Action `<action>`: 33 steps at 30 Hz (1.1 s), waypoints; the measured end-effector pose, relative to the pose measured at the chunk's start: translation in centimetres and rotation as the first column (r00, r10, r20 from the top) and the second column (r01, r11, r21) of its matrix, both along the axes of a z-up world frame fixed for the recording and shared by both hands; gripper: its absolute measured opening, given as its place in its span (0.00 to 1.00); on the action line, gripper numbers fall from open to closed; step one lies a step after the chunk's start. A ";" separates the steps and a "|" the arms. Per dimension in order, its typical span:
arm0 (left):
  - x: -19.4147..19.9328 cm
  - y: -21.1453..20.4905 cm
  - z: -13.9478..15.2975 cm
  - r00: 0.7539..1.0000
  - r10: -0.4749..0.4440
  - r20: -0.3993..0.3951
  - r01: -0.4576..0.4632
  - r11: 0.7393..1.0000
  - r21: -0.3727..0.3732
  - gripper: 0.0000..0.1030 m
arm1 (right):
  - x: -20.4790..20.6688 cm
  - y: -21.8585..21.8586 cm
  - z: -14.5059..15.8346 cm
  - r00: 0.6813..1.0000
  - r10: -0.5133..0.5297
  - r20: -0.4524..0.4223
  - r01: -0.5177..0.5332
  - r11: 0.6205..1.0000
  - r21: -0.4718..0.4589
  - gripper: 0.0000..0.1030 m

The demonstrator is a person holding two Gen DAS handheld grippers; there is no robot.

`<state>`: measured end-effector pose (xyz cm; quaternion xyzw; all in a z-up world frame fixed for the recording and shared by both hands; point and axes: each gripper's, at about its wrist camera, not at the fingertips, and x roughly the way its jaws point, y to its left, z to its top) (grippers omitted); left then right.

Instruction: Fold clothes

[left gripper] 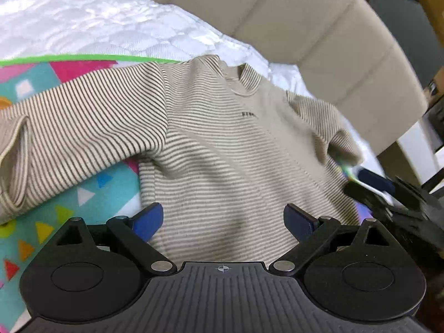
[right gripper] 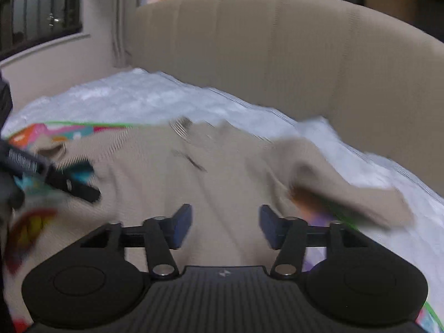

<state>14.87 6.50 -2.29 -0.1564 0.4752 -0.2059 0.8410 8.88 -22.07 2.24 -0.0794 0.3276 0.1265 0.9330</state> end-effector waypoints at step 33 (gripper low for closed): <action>-7.0 -2.9 2.7 0.997 0.060 0.047 -0.072 0.941 0.331 0.94 | -1.2 -3.4 0.7 0.991 -0.021 -0.134 0.048 0.978 0.201 0.82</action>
